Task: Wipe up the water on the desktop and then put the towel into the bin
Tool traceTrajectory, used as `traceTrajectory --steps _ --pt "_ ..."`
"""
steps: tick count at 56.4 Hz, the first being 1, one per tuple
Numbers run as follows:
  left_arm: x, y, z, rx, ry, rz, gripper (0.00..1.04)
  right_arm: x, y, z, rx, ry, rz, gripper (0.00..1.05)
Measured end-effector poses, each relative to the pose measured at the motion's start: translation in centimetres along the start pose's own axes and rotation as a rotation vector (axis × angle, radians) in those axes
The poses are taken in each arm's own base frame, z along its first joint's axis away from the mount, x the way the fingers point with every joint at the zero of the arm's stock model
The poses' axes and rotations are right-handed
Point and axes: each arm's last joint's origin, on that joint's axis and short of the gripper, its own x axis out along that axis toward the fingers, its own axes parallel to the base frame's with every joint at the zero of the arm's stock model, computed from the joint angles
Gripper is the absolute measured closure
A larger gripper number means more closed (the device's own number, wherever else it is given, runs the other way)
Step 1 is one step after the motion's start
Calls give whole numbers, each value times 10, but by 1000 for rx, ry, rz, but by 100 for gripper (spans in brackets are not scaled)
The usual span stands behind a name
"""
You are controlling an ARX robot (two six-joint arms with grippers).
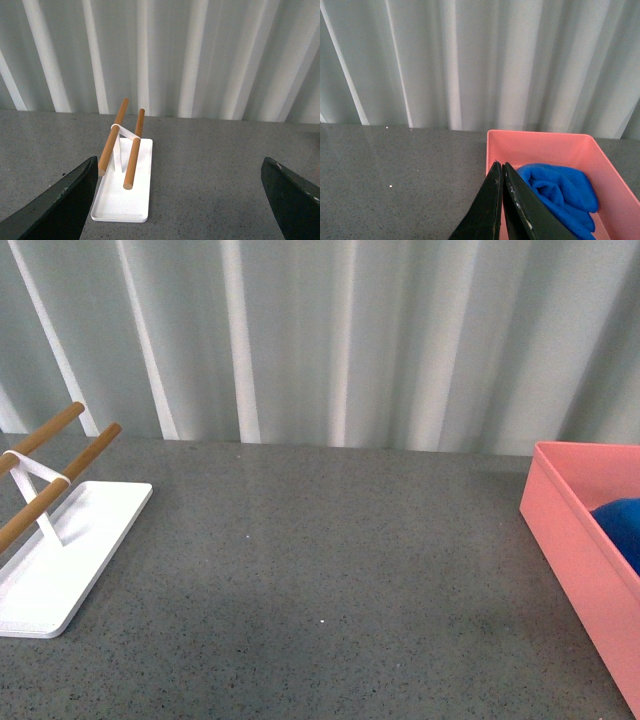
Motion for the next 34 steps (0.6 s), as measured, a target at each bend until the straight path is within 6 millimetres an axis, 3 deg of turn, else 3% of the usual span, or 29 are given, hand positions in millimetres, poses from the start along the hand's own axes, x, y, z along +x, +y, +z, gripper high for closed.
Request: traceTrajectory --steps 16,34 --pt "0 0 0 0 0 0 7 -16 0 -9 7 -18 0 101" --pt "0 0 0 0 0 0 7 -29 0 -5 8 -34 -4 101"
